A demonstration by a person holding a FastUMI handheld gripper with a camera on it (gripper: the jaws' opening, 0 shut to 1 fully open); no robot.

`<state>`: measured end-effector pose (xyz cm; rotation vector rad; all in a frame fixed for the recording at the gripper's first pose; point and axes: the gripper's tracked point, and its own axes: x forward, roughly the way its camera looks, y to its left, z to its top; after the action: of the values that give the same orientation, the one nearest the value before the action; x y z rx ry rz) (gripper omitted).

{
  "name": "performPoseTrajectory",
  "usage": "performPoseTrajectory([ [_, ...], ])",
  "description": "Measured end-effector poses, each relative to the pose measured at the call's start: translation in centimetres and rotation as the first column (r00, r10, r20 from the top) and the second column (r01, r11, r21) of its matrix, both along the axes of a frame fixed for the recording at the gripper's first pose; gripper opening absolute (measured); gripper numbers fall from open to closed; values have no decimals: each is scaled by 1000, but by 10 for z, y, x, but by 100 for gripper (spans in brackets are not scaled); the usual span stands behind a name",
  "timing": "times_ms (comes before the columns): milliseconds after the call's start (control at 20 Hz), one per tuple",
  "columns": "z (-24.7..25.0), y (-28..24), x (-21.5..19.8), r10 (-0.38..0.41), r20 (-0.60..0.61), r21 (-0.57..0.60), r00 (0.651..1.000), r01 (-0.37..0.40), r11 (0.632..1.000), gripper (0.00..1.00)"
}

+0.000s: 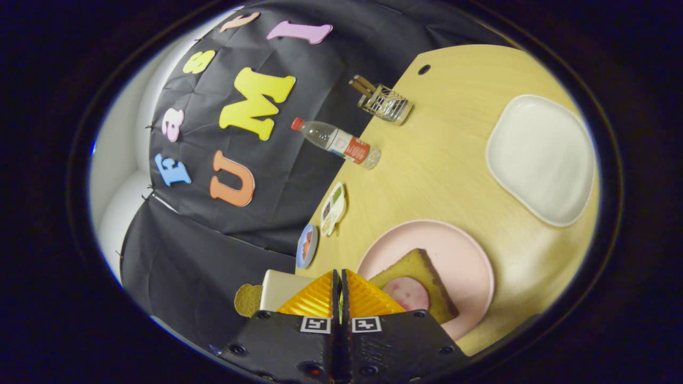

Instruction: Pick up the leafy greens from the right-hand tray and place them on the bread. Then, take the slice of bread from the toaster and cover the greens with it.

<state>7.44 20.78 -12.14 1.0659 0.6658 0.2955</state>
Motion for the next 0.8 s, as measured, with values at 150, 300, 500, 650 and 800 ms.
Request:
performPoseTrajectory([
  [150, -13, -17, 0, -43, -15, -40, 999, 42, 998, 0],
  [300, -27, -29, -3, -73, -44, -74, 996, 70, 995, 0],
  [500, -34, -39, -8, -82, -35, -135, 996, 76, 988, 18],
  [650, -28, -52, -9, -95, 18, -197, 995, 97, 976, 39],
  [800, -8, -71, -8, -120, 133, -313, 984, 157, 937, 71],
])
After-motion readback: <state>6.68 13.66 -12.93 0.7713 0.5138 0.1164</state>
